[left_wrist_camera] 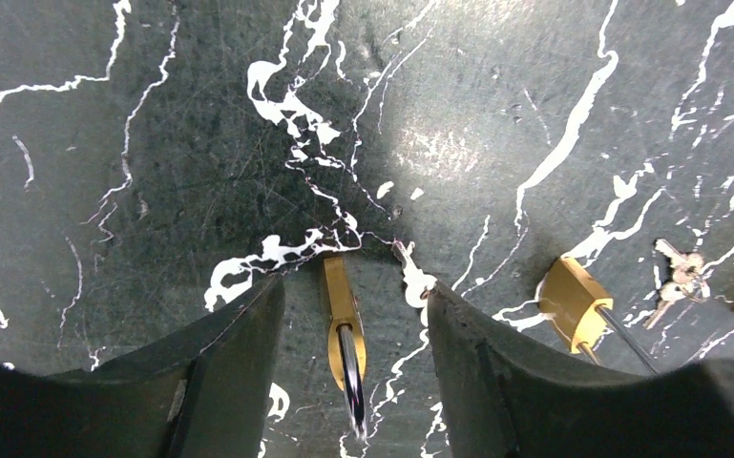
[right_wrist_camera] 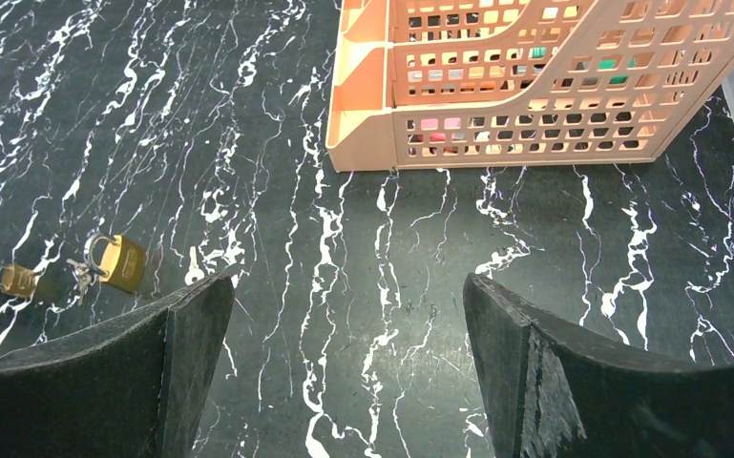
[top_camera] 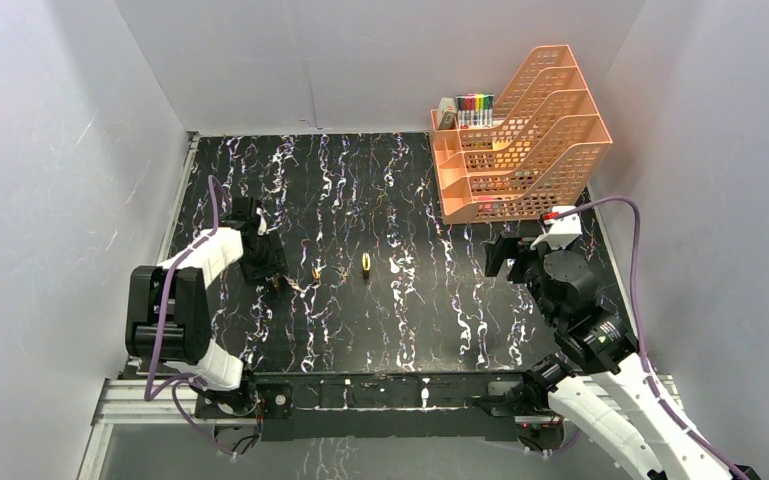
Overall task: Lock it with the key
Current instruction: Adjust the lock at the center of the board, then reset both arms
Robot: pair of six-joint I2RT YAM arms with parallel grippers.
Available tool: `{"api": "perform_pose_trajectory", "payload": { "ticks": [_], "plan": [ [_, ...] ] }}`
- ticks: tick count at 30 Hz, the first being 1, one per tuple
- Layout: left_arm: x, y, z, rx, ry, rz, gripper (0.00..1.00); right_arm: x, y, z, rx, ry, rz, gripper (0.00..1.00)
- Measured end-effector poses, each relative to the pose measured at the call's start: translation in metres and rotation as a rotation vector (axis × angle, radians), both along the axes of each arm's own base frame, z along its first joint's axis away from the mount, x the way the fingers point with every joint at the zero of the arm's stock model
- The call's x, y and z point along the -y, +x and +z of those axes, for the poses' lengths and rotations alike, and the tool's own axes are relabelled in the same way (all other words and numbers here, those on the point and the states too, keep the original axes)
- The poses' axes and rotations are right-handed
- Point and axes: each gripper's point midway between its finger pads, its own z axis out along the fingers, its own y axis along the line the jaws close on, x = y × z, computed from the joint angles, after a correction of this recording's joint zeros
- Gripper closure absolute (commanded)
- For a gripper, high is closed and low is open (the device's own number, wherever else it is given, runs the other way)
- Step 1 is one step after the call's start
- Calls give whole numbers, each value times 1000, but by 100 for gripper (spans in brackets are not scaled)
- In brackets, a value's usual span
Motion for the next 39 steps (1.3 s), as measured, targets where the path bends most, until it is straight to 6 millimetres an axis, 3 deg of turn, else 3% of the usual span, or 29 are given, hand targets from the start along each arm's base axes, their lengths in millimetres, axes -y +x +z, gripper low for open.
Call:
{"api": "perform_pose_trajectory", "payload": {
  "ticks": [5,9,11,12,20,25,31,39],
  "plan": [
    [0,5,18,68,1,-4,35,-2,1,-3,-9,-10,7,1],
    [0,11,36,141,-4,-11,24,-4,2,-5,-18,-15,13,2],
    [2,16,48,196,-17,-20,3,-6,3,-7,-26,-17,23,2],
    [4,19,57,239,-27,-28,2,-7,3,-8,-26,-16,25,1],
    [0,32,136,582,-15,-29,2,-11,8,-18,-59,-4,12,1],
    [-2,20,177,805,-2,-47,2,-9,11,-19,-60,3,-13,2],
    [0,10,206,960,-7,-84,2,-5,11,-16,-36,9,-31,1],
    [2,0,224,1078,-4,-108,2,-5,13,-16,-34,8,-37,2]
  ]
}}
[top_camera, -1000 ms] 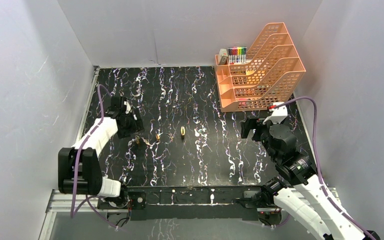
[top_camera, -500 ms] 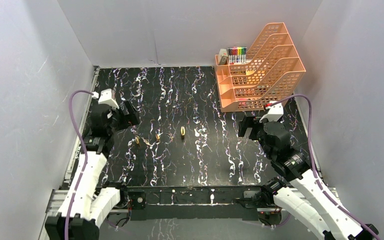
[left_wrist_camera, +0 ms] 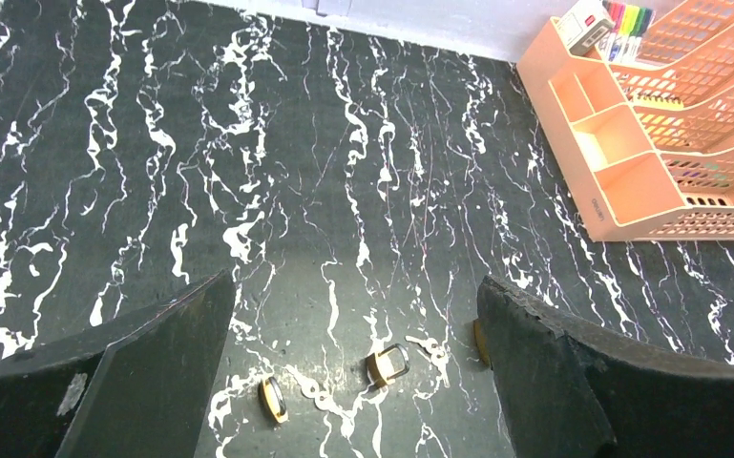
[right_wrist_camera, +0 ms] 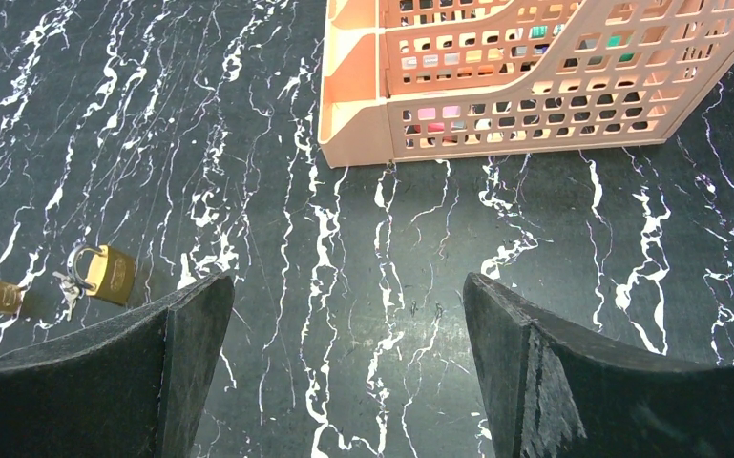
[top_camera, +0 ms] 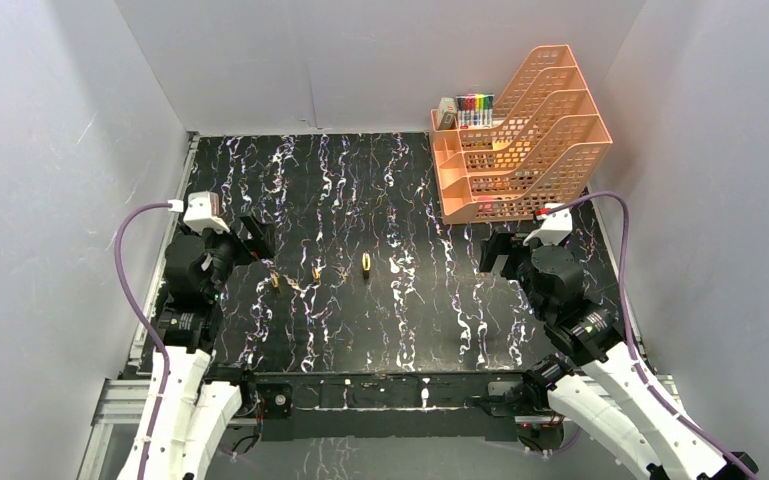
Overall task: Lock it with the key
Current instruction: Reset both arms
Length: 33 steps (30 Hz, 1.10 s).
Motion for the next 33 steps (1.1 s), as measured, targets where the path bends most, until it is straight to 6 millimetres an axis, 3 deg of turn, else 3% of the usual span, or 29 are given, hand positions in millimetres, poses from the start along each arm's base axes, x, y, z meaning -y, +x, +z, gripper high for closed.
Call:
{"api": "perform_pose_trajectory", "payload": {
  "ticks": [33],
  "plan": [
    [2,0,-1,4,4,-16,2,1,-1,7,26,11,-1,2]
  ]
}}
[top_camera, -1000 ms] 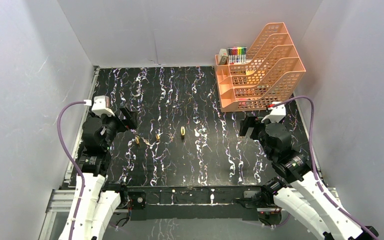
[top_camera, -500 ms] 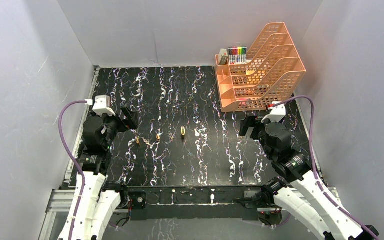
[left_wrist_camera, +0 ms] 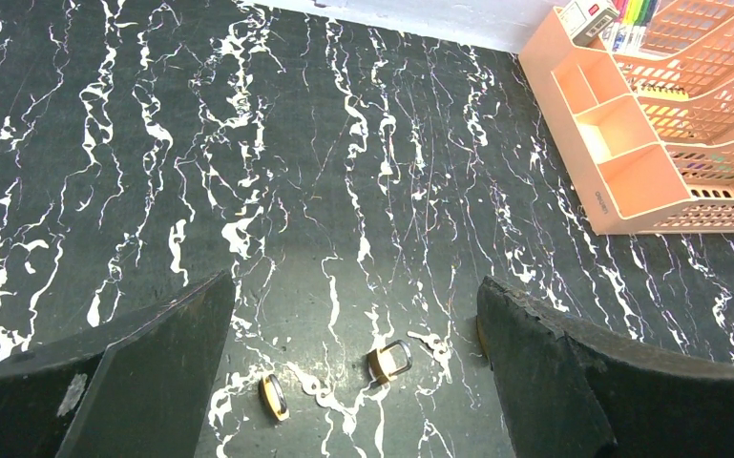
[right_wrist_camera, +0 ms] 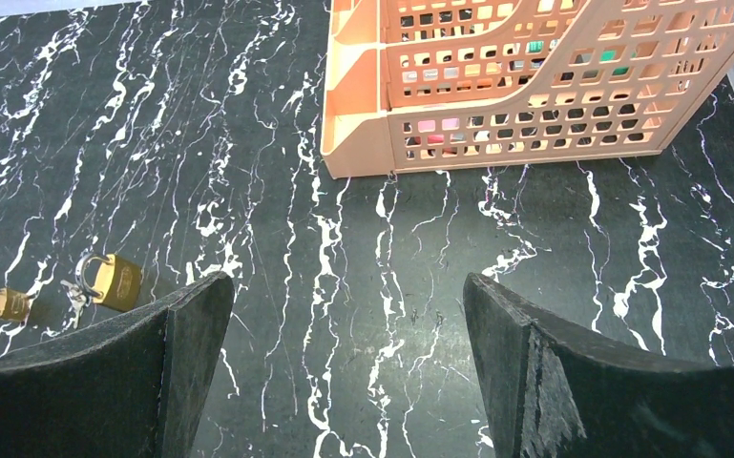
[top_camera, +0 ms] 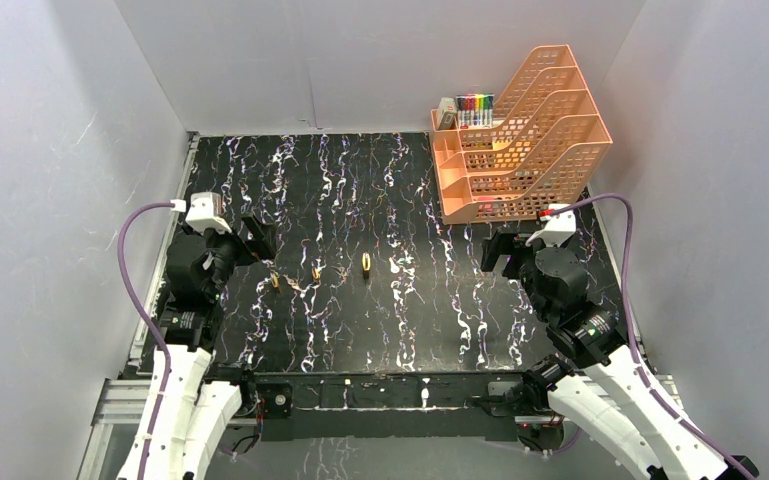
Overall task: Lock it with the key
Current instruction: Reset both arms
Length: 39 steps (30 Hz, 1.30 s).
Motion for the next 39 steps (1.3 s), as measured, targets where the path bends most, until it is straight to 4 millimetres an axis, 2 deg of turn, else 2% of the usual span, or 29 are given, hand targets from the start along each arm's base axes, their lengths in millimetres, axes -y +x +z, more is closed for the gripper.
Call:
{"api": "perform_pose_trajectory", "payload": {
  "ticks": [16,23,33,39],
  "plan": [
    [0,-7,8,61,-5,1,2,0,0,-4,0,-16,8,2],
    [1,-15,20,137,-10,-9,2,0,0,-5,-1,-16,6,1],
    [3,-14,23,159,-12,-22,2,10,5,-11,-31,34,-102,2],
    [4,-16,27,180,-12,-31,2,12,-1,4,26,65,-85,1]
  ]
}}
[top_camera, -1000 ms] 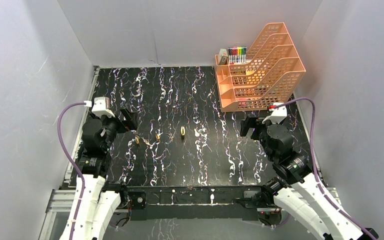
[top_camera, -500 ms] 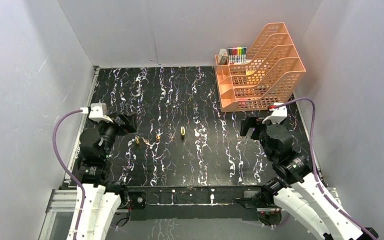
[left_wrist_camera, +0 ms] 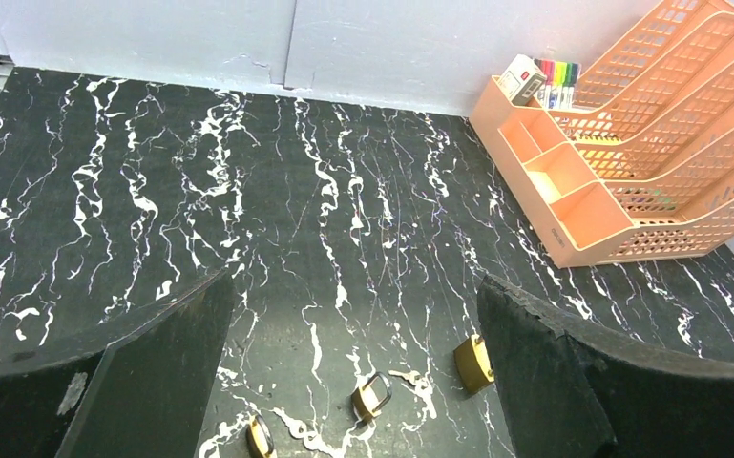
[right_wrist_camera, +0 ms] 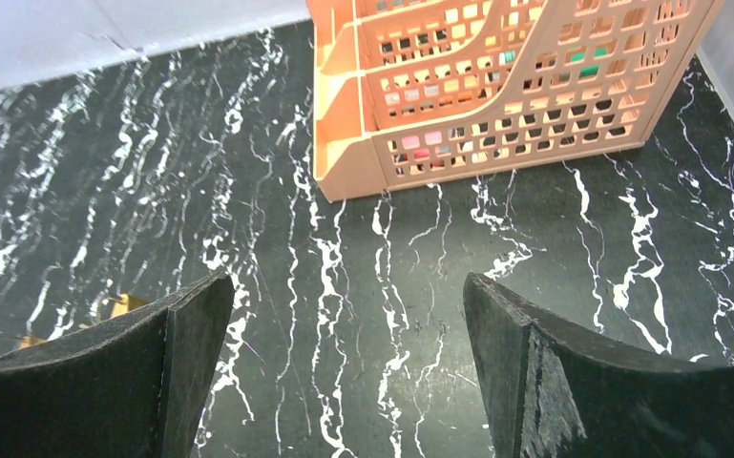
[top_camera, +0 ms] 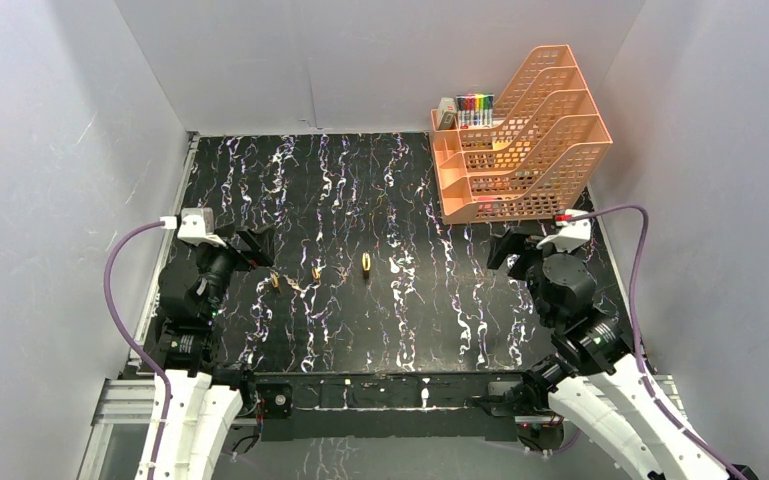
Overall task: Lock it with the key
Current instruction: Reset both arms
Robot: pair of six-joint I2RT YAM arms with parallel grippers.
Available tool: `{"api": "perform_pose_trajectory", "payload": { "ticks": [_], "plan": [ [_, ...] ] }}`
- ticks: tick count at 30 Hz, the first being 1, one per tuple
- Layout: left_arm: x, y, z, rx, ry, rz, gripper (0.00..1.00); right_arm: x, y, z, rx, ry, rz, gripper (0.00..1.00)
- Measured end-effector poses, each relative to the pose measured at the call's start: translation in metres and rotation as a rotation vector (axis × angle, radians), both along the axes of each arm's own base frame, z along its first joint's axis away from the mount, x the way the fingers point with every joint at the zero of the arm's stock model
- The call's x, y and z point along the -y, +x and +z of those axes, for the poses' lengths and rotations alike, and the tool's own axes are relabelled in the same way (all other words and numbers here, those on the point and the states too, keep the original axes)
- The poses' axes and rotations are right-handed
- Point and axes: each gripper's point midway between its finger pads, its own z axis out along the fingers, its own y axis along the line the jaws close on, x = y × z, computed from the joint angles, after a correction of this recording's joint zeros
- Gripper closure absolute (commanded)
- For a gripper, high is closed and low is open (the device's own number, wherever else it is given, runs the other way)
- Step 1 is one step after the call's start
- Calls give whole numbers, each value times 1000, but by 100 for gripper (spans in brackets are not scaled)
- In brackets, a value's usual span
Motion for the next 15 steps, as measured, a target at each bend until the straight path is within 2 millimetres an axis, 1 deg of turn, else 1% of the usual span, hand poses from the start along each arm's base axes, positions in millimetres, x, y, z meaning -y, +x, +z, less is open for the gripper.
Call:
{"api": "perform_pose_trajectory", "payload": {
  "ticks": [4,11,13,15],
  "plan": [
    [1,-2,1,12,0,-6,2,1,-2,10,37,47,-9,1],
    [2,-2,1,10,0,-15,2,-10,4,-10,-51,52,1,2],
    [3,-2,1,11,0,-16,2,-11,3,-11,-57,52,10,2],
    [3,-2,1,10,0,-17,2,-12,2,-8,-45,62,20,2]
  ]
}}
